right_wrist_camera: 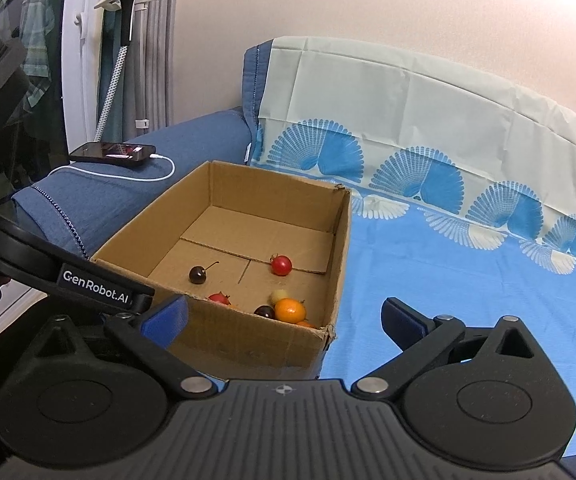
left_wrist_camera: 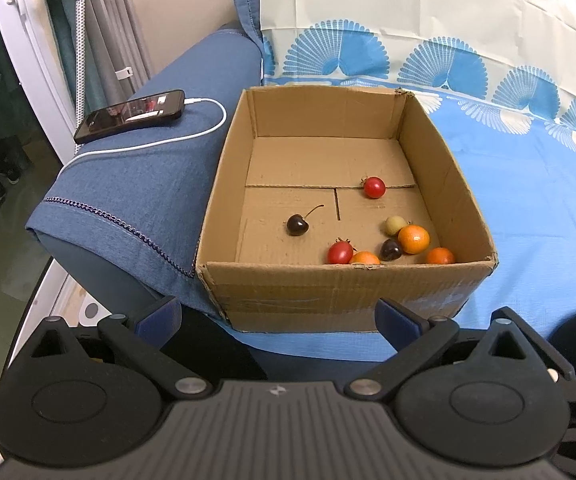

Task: Organize fruits

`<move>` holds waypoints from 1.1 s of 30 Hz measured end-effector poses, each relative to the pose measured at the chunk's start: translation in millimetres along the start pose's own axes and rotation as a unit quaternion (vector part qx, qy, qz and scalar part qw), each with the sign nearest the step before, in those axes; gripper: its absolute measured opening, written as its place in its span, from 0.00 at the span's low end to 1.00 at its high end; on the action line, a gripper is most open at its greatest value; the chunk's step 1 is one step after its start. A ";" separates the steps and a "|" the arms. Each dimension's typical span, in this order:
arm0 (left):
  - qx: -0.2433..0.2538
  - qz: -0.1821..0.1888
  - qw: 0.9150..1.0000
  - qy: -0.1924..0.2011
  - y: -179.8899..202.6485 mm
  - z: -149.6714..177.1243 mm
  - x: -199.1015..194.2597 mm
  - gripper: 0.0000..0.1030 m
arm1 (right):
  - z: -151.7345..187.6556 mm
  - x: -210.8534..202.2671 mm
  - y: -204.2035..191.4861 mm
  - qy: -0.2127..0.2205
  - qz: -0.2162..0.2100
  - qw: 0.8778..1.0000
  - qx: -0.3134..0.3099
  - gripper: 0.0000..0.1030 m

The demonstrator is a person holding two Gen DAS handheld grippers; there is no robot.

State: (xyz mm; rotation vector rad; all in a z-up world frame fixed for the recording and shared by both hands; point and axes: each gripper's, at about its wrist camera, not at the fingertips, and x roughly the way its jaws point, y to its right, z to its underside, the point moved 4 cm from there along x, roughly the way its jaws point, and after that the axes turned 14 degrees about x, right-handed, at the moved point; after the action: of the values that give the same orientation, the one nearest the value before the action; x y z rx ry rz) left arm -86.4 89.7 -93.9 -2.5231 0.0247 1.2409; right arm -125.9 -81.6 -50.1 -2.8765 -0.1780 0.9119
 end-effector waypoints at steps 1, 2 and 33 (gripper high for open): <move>0.000 0.000 1.000 0.000 -0.1 0.0 0.0 1.00 | -0.1 0.2 1.1 -0.001 -0.001 1.000 0.000 0.99; 0.000 0.000 1.000 -0.001 0.0 0.4 0.2 1.00 | 0.0 0.6 1.0 -0.002 0.000 1.000 0.000 0.99; 0.007 0.003 1.000 -0.004 6.2 2.7 3.5 1.00 | 3.2 5.7 1.5 -0.008 0.002 1.000 0.005 0.99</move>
State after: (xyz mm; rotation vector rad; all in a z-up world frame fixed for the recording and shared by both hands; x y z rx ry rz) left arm -87.3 85.0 -99.9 -2.5071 0.0389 1.2496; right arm -122.9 -82.0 -56.1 -2.8627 -0.1684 0.9339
